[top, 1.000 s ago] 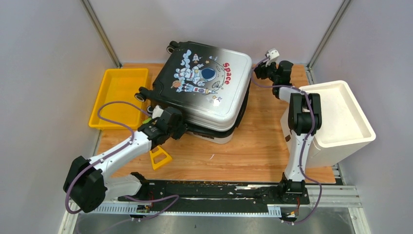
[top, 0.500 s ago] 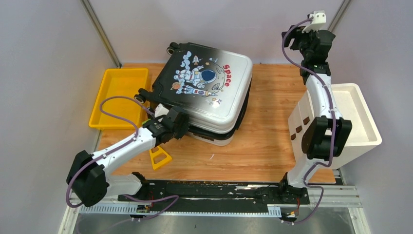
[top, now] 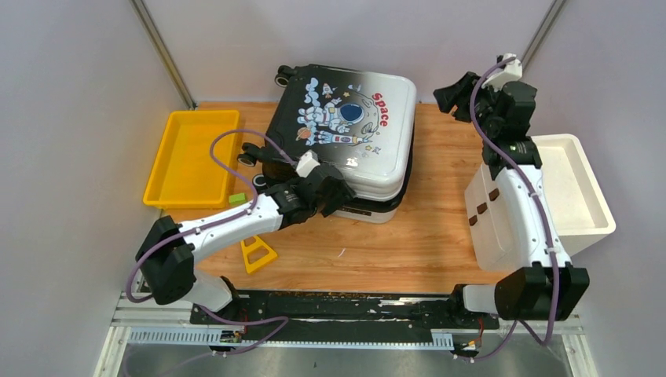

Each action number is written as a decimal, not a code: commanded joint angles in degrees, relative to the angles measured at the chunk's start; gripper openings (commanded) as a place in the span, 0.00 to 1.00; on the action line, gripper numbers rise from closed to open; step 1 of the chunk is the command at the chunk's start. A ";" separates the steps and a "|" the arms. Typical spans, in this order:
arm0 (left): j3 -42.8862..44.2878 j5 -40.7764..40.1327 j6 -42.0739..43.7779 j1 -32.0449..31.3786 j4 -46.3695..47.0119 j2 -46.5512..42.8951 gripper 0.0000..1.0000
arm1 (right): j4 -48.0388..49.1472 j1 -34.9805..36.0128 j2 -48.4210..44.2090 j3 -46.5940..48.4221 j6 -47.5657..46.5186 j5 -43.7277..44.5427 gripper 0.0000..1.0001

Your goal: Open, take out, and arrange the luggage

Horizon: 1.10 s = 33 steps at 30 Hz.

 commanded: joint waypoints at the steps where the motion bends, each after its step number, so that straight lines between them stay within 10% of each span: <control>1: 4.43 5.13 15.20 -1.18 2.62 -1.86 0.65 | -7.28 2.61 -5.22 -6.15 8.06 0.75 0.58; 11: 15.20 13.74 54.45 8.79 -10.93 -8.91 0.72 | -11.15 8.99 -15.66 -16.19 7.48 0.37 0.70; 24: 4.49 37.14 31.05 54.05 2.49 -21.09 1.00 | -11.03 12.48 -24.28 -24.76 8.54 -0.04 0.95; 33: -7.72 45.29 20.96 63.57 15.94 -18.16 1.00 | -10.61 14.22 -25.10 -27.36 7.92 -0.52 1.00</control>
